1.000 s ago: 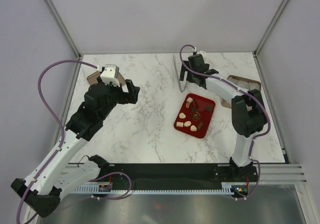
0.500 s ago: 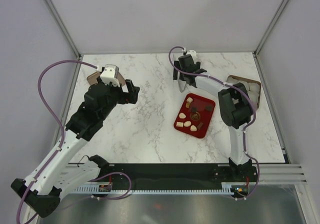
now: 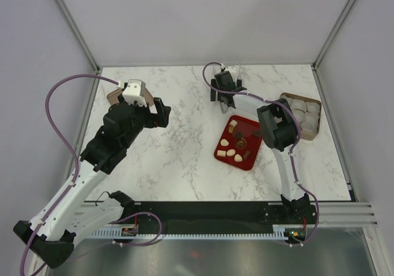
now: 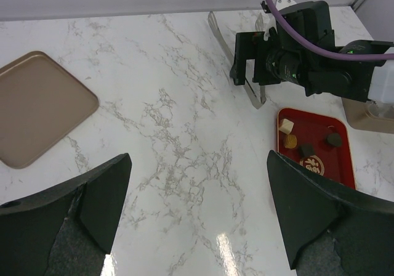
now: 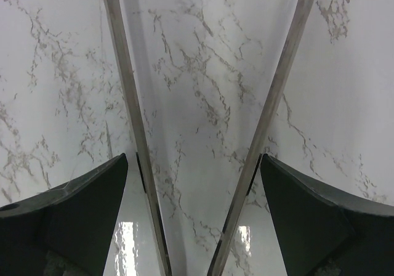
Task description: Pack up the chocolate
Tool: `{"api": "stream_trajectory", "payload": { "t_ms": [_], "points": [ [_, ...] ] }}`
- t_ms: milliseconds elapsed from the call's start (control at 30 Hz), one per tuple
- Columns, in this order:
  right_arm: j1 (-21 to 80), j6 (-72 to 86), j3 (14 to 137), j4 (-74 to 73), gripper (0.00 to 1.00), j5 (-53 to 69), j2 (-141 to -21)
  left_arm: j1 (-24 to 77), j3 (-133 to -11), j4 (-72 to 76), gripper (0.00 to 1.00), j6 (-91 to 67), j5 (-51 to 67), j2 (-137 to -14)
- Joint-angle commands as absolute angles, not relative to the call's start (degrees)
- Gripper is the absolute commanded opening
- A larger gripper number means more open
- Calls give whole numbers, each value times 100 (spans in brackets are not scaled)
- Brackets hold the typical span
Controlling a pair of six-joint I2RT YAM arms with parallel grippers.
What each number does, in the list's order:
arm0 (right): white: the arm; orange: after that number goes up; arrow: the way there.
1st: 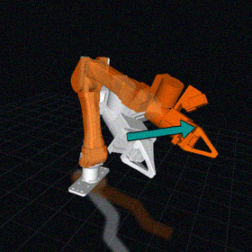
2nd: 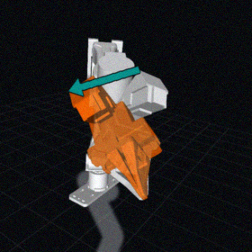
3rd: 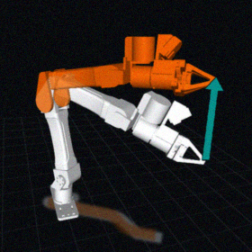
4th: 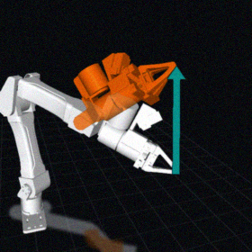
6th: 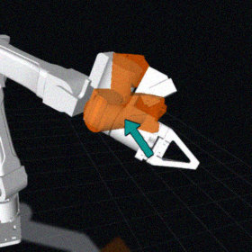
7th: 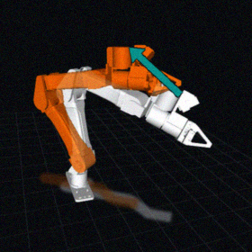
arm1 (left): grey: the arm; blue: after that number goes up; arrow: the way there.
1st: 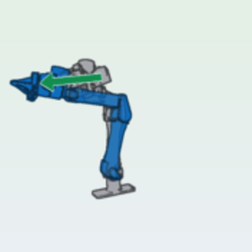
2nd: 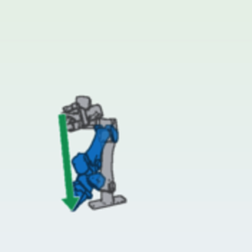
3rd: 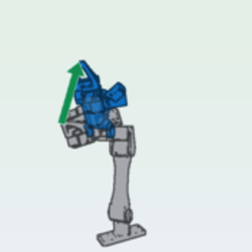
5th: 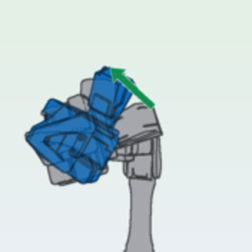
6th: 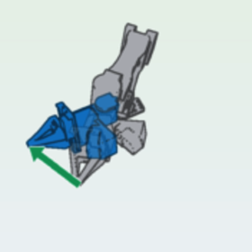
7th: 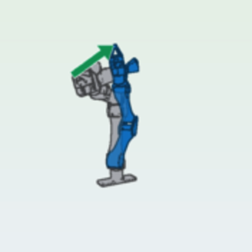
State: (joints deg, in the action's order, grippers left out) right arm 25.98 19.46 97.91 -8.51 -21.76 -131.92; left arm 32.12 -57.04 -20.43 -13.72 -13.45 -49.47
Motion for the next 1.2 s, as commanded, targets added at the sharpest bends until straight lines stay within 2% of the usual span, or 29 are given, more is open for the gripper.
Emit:
{"api": "stream_trajectory", "payload": {
  "t_ms": [0,567,667,767,1167],
  "points": [
    [2602,1960,10203,-685,98,-2478,-13394,3217,-5730,-1758,99,-1134,-1547,-4913],
    [2575,2074,10749,-949,94,-2540,-13930,3208,-5739,-1749,99,-1107,-1556,-4878],
    [2540,2074,10723,-958,89,-2400,-13931,3199,-5739,-1749,99,-1107,-1556,-4887],
    [2523,1995,10688,-984,79,-2294,-13869,3199,-5713,-1749,99,-1090,-1591,-4904],
    [2531,1275,10574,-1599,62,-2048,-12499,3199,-5695,-1740,99,-1028,-1793,-4974]
  ]
}}
